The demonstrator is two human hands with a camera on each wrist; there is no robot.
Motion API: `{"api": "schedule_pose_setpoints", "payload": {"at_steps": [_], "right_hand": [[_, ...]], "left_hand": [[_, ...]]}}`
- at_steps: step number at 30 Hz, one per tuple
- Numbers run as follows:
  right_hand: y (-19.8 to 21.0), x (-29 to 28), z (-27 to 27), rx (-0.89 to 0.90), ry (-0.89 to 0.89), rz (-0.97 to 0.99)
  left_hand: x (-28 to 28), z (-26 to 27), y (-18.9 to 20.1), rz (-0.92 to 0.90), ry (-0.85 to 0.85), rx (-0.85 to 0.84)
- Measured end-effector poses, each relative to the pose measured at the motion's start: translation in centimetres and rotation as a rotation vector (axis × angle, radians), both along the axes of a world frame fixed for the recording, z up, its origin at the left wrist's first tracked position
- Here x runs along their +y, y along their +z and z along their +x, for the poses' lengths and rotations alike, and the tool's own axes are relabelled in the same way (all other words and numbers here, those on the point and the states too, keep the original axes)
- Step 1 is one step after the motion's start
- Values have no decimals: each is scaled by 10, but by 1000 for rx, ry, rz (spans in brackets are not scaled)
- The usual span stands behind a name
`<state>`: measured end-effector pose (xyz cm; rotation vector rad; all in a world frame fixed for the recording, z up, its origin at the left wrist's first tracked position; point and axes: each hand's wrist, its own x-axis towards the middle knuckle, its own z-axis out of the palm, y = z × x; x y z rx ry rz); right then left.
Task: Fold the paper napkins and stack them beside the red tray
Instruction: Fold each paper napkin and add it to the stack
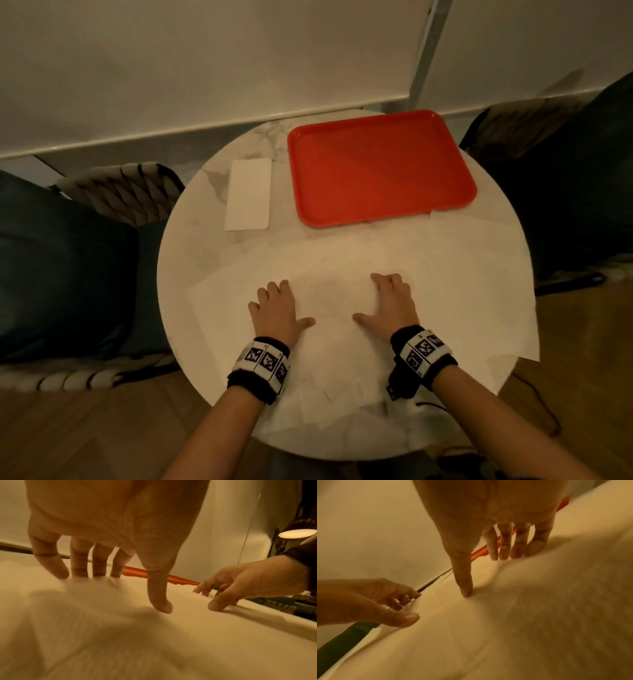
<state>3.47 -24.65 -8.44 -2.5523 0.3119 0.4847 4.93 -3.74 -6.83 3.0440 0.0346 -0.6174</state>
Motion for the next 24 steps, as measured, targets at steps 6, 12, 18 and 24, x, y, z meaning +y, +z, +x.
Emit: {"api": "schedule_pose_setpoints", "payload": {"at_steps": [6,12,18,24], "right_hand": [[-1,-4,6,24,7,-19],[11,-6,8,-105,-47,283],[46,1,22,-84,-226,771],[52,18,31,-130,-229,787]], "left_hand": [[5,-2,-2,-180,88,-73],[19,-2,18,-986,342,11],[27,-1,37,-1378,807,266],[22,-13,25,-1377,799,296]]}}
